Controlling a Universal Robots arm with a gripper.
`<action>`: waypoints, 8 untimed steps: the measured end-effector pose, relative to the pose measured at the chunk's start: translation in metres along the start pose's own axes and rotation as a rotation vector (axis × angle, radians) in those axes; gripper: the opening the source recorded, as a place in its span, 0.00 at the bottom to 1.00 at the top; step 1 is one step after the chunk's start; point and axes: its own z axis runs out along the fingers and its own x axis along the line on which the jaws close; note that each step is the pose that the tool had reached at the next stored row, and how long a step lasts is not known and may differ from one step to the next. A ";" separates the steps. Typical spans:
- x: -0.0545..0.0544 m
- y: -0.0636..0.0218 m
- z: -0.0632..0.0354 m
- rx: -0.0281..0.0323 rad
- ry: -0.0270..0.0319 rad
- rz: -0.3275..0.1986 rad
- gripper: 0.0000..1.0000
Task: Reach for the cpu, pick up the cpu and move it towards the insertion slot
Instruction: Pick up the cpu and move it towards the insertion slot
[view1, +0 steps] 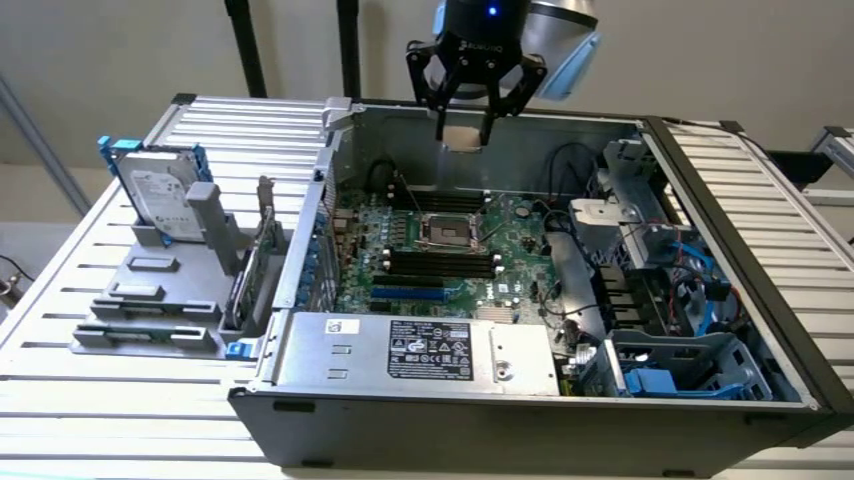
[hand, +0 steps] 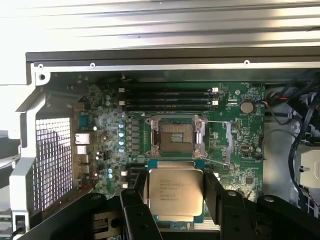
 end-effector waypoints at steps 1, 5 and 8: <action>0.000 0.0006 0.0010 0.0000 -0.0025 -0.001 0.55; 0.000 0.0025 0.0047 0.0000 -0.0106 -0.009 0.55; 0.000 0.0051 0.0065 0.0003 -0.0112 -0.020 0.55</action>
